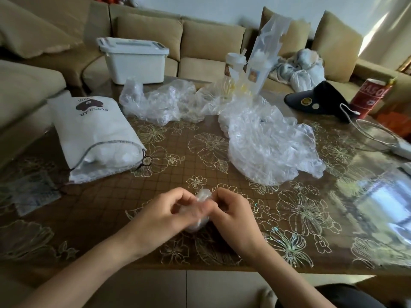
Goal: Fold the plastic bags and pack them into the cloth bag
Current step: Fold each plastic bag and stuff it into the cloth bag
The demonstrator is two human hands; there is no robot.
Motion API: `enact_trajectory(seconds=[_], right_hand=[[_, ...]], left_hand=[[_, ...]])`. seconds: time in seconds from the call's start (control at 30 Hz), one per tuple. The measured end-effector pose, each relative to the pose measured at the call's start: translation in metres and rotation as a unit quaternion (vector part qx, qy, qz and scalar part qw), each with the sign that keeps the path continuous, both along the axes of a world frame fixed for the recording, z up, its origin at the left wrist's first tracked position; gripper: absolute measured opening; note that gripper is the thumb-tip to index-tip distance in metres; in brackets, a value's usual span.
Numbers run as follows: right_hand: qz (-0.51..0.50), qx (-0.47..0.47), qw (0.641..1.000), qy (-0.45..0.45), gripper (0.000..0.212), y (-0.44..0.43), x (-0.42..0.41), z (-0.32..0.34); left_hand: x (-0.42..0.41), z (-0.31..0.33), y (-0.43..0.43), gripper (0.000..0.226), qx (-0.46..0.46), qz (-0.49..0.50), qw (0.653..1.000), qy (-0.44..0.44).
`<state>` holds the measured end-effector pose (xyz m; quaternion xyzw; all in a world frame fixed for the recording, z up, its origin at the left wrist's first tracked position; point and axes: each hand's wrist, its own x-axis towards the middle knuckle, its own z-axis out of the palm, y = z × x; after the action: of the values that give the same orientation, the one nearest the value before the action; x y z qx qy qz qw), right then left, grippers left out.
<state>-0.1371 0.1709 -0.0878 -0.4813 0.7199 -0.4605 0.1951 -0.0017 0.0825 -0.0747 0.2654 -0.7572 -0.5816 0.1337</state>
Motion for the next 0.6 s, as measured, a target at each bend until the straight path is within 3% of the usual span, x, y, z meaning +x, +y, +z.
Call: enact_trajectory(seconds=[0.07,0.17,0.23,0.27,0.33,0.47,0.53,0.6], right_hand=[[0.011,0.004,1.000,0.009,0.028,0.000,0.002,0.000],[0.036,0.015,0.997,-0.060,0.021,0.000,0.006,0.003],[0.026,0.001,0.975,-0.219,0.006,-0.001,0.007,0.007],[0.022,-0.002,0.950,-0.313,0.003,-0.001,0.007,0.009],[0.026,-0.009,0.909,-0.416,0.019,-0.002,0.008,0.013],[0.114,0.061,0.924,-0.360,0.054,-0.002,0.009,0.014],[0.154,0.106,0.935,-0.301,0.057,-0.010,0.020,0.015],[0.157,0.107,0.935,-0.300,0.050,-0.022,0.028,0.020]], left_hand=[[0.004,0.001,0.000,0.058,-0.062,-0.011,0.997,-0.043],[0.010,0.002,-0.003,0.026,-0.052,0.038,0.998,-0.023],[0.015,0.007,-0.008,0.005,0.023,0.071,0.997,0.000],[0.017,0.008,-0.011,0.007,0.066,0.081,0.995,0.005],[0.026,0.008,-0.017,0.009,0.127,0.102,0.986,0.017],[0.042,0.007,-0.026,0.009,0.152,0.122,0.980,0.024],[0.053,0.008,-0.029,0.010,0.146,0.126,0.981,0.021],[0.059,0.010,-0.032,0.010,0.138,0.133,0.981,0.022]])
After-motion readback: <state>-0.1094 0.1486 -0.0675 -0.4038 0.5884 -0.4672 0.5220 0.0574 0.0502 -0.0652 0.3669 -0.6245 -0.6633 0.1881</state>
